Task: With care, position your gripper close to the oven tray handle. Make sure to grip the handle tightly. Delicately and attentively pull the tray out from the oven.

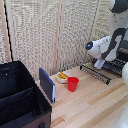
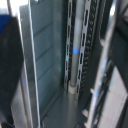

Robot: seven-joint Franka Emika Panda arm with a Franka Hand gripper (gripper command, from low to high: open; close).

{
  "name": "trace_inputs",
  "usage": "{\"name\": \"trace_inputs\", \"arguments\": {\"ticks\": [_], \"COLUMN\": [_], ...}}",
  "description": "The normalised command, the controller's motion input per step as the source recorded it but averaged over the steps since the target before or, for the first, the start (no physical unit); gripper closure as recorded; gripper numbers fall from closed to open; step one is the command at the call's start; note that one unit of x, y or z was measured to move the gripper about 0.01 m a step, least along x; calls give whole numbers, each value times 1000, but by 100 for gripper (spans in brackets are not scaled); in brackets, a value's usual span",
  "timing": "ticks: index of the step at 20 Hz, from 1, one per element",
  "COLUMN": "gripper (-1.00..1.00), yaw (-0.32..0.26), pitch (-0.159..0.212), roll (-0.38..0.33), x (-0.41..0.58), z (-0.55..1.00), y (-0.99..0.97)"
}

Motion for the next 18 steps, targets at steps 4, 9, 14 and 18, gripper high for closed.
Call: {"name": "trace_inputs", "arguments": {"ticks": [4, 9, 14, 18], "gripper": [100, 100, 100, 100], "yaw": [0, 0, -30, -103], "pitch": [59, 58, 108, 137], "roll": [110, 176, 303, 358], "x": [0, 1, 166, 281], "z": [145, 104, 83, 16], "y": [-236, -177, -98, 92]}}
